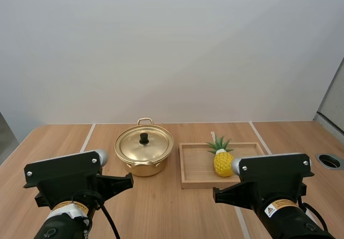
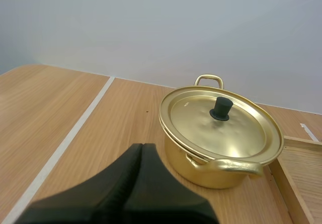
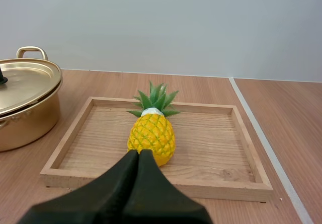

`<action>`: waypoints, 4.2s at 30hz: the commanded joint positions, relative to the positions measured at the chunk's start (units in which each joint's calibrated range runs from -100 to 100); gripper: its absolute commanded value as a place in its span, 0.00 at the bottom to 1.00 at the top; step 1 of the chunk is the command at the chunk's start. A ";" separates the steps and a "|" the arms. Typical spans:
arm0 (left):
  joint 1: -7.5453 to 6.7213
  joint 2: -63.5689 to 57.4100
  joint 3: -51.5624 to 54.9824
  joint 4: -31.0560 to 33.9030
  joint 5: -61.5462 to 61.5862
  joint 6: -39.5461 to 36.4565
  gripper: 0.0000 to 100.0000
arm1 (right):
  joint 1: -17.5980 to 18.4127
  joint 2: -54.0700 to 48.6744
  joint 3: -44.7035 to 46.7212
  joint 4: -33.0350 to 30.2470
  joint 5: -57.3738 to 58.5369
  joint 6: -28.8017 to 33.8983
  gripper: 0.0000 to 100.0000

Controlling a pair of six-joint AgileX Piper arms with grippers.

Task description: Open the pot, put the pineapple inside, and close it

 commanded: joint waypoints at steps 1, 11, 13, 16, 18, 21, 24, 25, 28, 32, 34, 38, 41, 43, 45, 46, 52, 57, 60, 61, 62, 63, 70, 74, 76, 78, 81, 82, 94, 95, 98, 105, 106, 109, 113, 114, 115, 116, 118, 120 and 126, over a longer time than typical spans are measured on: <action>-0.19 -0.46 0.05 0.85 -1.78 -0.46 0.00 | 0.06 -0.37 0.00 0.31 0.01 -0.14 0.00; -0.19 -0.46 0.05 0.85 -1.78 -0.46 0.00 | 0.06 -0.37 0.00 0.31 0.01 -0.14 0.00; -0.19 -0.46 0.05 0.85 -1.78 -0.46 0.00 | 0.06 -0.37 0.00 0.31 0.01 -0.14 0.00; -0.19 -0.46 0.05 0.85 -1.78 -0.46 0.00 | 0.06 -0.37 0.00 0.31 0.01 -0.14 0.00; -0.19 -0.46 0.05 0.85 -1.78 -0.46 0.00 | 0.06 -0.37 0.00 0.31 0.01 -0.14 0.00; -0.19 -0.46 0.05 0.85 -1.78 -0.46 0.00 | 0.06 -0.37 0.00 0.31 0.01 -0.14 0.00; -0.19 -0.46 0.05 0.85 -1.78 -0.46 0.00 | 0.06 -0.37 0.00 0.31 0.01 -0.14 0.00; -0.19 -0.46 0.05 0.85 -1.78 -0.46 0.00 | 0.06 -0.37 0.00 0.31 0.01 -0.14 0.00; -0.19 -0.46 0.05 0.85 -1.78 -0.46 0.00 | 0.06 -0.37 0.00 0.31 0.01 -0.14 0.00; -0.19 -0.46 0.05 0.85 -1.78 -0.46 0.00 | 0.06 -0.37 0.00 0.31 0.01 -0.14 0.00; -0.19 -0.46 0.05 0.85 -1.78 -0.46 0.00 | 0.06 -0.37 0.00 0.31 0.01 -0.14 0.00; -0.19 -0.46 0.05 0.85 -1.78 -0.46 0.00 | 0.06 -0.37 0.00 0.31 0.01 -0.14 0.00; -0.19 -0.46 0.05 0.85 -1.78 -0.46 0.00 | 0.06 -0.37 0.00 0.31 0.01 -0.14 0.00; -0.19 -0.46 0.05 0.85 -1.78 -0.46 0.00 | 0.06 -0.37 0.00 0.31 0.01 -0.14 0.00; -0.19 -0.46 0.05 0.85 -1.78 -0.46 0.00 | 0.06 -0.37 0.00 0.31 0.01 -0.14 0.00; -0.19 -0.46 0.05 0.85 -1.78 -0.46 0.00 | 0.06 -0.37 0.00 0.31 0.01 -0.14 0.00; -0.19 -0.46 0.05 0.85 -1.78 -0.46 0.00 | 0.06 -0.37 0.00 0.31 0.01 -0.14 0.00; -0.19 -0.46 0.05 0.85 -1.78 -0.46 0.00 | 0.06 -0.37 0.00 0.31 0.01 -0.14 0.00; -0.19 -0.46 0.05 0.85 -1.78 -0.46 0.00 | 0.06 -0.37 0.00 0.31 0.01 -0.14 0.00; -0.19 -0.46 0.05 0.85 -1.78 -0.46 0.00 | 0.06 -0.37 0.00 0.31 0.01 -0.14 0.00; -0.19 -0.46 0.05 0.85 -1.78 -0.46 0.00 | 0.06 -0.37 0.00 0.31 0.01 -0.14 0.00; -0.19 -0.46 0.05 0.85 -1.78 -0.46 0.00 | 0.06 -0.37 0.00 0.31 0.01 -0.14 0.00; -0.19 -0.46 0.05 0.85 -1.78 -0.46 0.00 | 0.06 -0.37 0.00 0.31 0.01 -0.14 0.00; -0.19 -0.46 0.05 0.85 -1.78 -0.46 0.00 | 0.06 -0.37 0.00 0.31 0.01 -0.14 0.00; -0.19 -0.46 0.05 0.85 -1.78 -0.46 0.00 | 0.06 -0.37 0.00 0.31 0.01 -0.14 0.00; -0.19 -0.46 0.05 0.85 -1.78 -0.46 0.00 | 0.06 -0.37 0.00 0.31 0.01 -0.14 0.00; -0.19 -0.46 0.05 0.85 -1.78 -0.46 0.00 | 0.06 -0.37 0.00 0.31 0.01 -0.14 0.00; -0.19 -0.46 0.05 0.85 -1.78 -0.46 0.00 | 0.04 -0.37 0.00 0.42 0.01 -0.14 0.00; -0.19 -0.46 0.05 0.85 -3.52 -0.46 0.00 | 0.04 -0.37 0.00 2.46 -0.83 -0.14 0.00; -0.19 -0.46 0.05 0.85 -5.09 -0.46 0.00 | 0.04 -0.37 0.00 2.46 -1.89 -0.14 0.00; -0.19 -0.46 0.05 0.85 -11.52 -0.01 0.00 | 0.04 -0.37 0.00 2.46 -8.55 -0.14 0.00; -0.19 -0.46 0.05 0.85 -38.21 3.93 0.00 | 0.04 -0.37 0.00 2.46 -35.85 -0.25 0.00; -0.19 -0.46 0.05 0.85 -42.64 4.14 0.00 | 0.04 -0.37 0.00 2.46 -38.35 -0.25 0.00; -0.19 -0.46 0.05 0.85 -57.25 5.40 0.00 | 0.04 -0.37 0.00 2.46 -45.45 -0.25 0.00; -0.19 -0.46 0.05 1.16 -68.94 8.01 0.00 | 0.04 -0.37 -0.48 2.46 -51.44 -0.25 0.00; -0.19 -0.46 0.05 1.16 -69.12 9.33 0.00 | 0.04 -0.37 -1.44 2.46 -51.66 -0.25 0.00; -0.19 -0.46 0.05 1.16 -69.34 10.13 0.00 | 0.04 -0.37 -2.83 2.46 -51.85 -0.25 0.00; -0.19 -0.46 -0.61 1.16 -69.34 10.46 0.00 | 0.04 -0.37 -4.30 2.46 -51.85 -0.25 0.00; -0.19 -0.46 -2.49 1.16 -69.17 11.02 0.00 | 0.04 -0.37 -7.33 1.43 -51.50 -0.25 0.00; -0.19 -0.46 -4.35 1.16 -68.47 11.02 0.00 | 0.04 -0.37 -9.80 0.37 -49.84 -0.25 0.00; -0.19 -0.31 -11.71 1.16 -59.96 14.55 0.00 | 0.04 -0.37 -16.51 -0.38 -41.64 -0.25 0.00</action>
